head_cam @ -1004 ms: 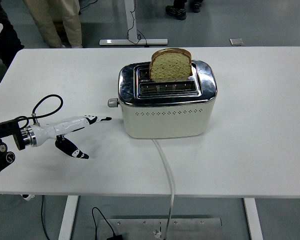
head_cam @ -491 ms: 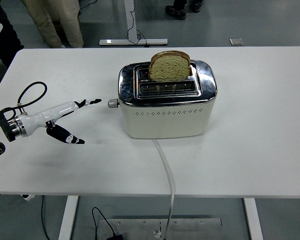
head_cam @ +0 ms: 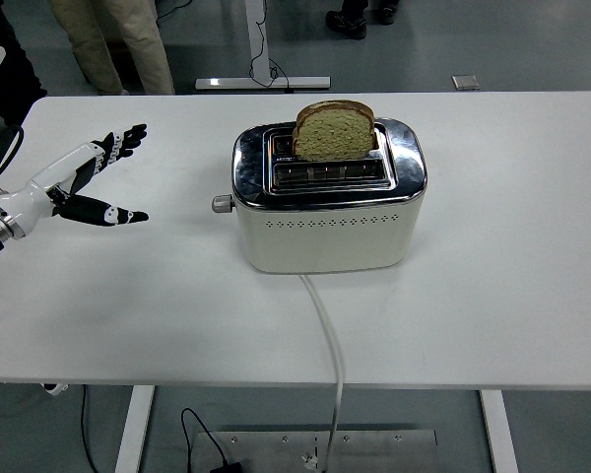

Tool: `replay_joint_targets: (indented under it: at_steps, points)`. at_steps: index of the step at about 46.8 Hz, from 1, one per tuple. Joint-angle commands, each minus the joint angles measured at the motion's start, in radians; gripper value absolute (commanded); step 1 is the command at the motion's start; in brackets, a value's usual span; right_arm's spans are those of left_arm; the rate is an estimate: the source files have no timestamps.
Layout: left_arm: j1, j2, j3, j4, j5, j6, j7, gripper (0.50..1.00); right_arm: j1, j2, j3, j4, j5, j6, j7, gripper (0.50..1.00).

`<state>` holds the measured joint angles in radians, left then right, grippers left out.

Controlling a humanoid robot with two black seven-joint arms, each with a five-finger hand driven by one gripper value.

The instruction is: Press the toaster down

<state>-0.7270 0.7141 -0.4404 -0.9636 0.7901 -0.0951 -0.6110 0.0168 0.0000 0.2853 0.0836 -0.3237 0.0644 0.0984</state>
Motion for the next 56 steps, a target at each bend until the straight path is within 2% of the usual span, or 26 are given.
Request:
replay_joint_targets:
  at_steps: [1,16,32,56]
  points:
    - [-0.003,-0.001,-0.001,0.0,-0.066,0.002,0.0,1.0,0.0,0.0,0.0,-0.001,0.0,0.0,0.0,0.998]
    - [-0.015,-0.013,-0.003,0.017,-0.314,0.009,0.0,1.0,0.0,0.0,0.0,-0.001,0.0,0.0,0.0,0.998]
    - [-0.02,-0.074,-0.003,0.097,-0.583,0.011,0.0,1.0,0.0,0.0,0.0,0.001,0.0,-0.002,0.0,0.998]
    - [-0.022,-0.246,-0.004,0.279,-0.868,0.0,0.0,1.0,0.0,0.0,0.0,0.001,0.0,0.0,0.0,0.998]
